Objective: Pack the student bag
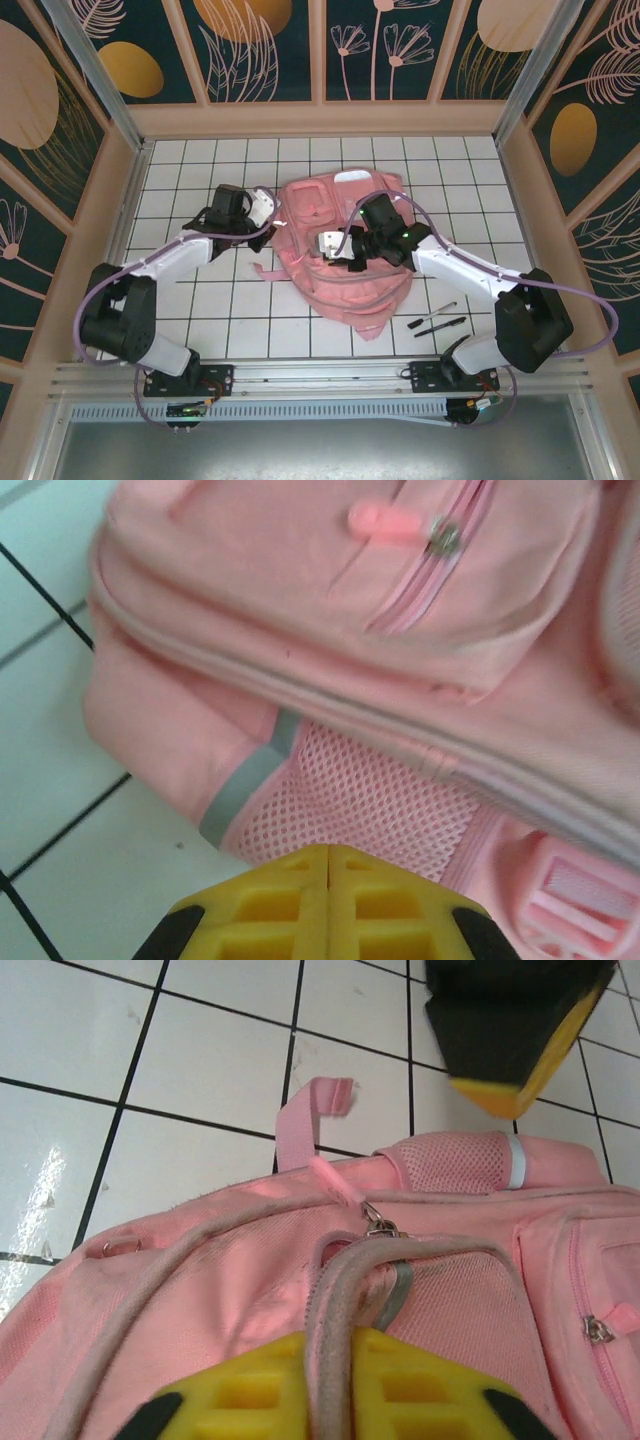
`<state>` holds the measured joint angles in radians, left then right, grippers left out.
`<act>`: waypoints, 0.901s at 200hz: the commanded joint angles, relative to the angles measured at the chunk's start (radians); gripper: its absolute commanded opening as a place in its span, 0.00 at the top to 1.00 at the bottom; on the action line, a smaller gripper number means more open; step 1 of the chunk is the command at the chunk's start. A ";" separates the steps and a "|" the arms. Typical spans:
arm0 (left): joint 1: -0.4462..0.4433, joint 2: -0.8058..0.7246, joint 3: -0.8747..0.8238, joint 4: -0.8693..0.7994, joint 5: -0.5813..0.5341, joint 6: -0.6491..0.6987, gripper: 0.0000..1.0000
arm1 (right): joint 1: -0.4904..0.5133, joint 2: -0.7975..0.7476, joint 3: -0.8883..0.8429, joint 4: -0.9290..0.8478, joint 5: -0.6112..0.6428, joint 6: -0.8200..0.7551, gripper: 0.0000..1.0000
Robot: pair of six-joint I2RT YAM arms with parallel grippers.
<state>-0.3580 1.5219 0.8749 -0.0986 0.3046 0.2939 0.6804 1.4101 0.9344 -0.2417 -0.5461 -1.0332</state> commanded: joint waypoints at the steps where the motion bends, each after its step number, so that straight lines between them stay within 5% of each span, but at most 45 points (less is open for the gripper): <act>1: -0.006 -0.033 0.048 -0.010 -0.002 0.019 0.82 | -0.001 -0.087 -0.040 0.138 -0.061 0.127 0.65; 25: -0.017 -0.189 -0.006 0.031 0.222 0.163 0.44 | -0.029 -0.236 -0.169 0.407 0.059 0.379 0.40; 29: -0.023 -0.215 -0.016 0.033 0.273 0.206 0.38 | -0.033 -0.270 -0.193 0.452 0.102 0.415 0.26; 31: -0.027 -0.228 -0.022 0.035 0.293 0.230 0.34 | -0.034 -0.284 -0.205 0.478 0.124 0.439 0.07; 34: -0.036 -0.247 -0.030 0.039 0.319 0.256 0.29 | -0.036 -0.305 -0.224 0.513 0.166 0.470 0.01; 50: -0.111 -0.318 -0.073 0.082 0.341 0.347 0.03 | -0.042 -0.409 -0.313 0.684 0.454 0.672 0.01; 64: -0.163 -0.319 -0.067 0.072 0.355 0.397 0.01 | -0.045 -0.478 -0.328 0.715 0.802 0.900 0.01; 73: -0.188 -0.292 -0.047 0.050 0.357 0.414 0.01 | -0.052 -0.511 -0.282 0.578 0.986 1.062 0.01; 90: -0.257 -0.224 -0.015 0.023 0.267 0.460 0.03 | -0.111 -0.550 -0.210 0.317 1.086 1.289 0.01; 143: -0.405 -0.001 0.114 -0.013 -0.039 0.505 0.27 | -0.178 -0.612 -0.209 0.054 1.033 1.458 0.01; 167: -0.423 0.051 0.176 0.004 -0.086 0.458 0.55 | -0.178 -0.629 -0.236 -0.002 1.011 1.501 0.01; 180: -0.423 0.055 0.206 -0.007 -0.064 0.429 0.84 | -0.183 -0.626 -0.243 -0.051 0.989 1.530 0.02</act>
<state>-0.7799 1.5646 1.0031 -0.1223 0.2977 0.7547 0.5056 0.7994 0.7109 -0.1696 0.4404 0.3828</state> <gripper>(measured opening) 0.386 0.991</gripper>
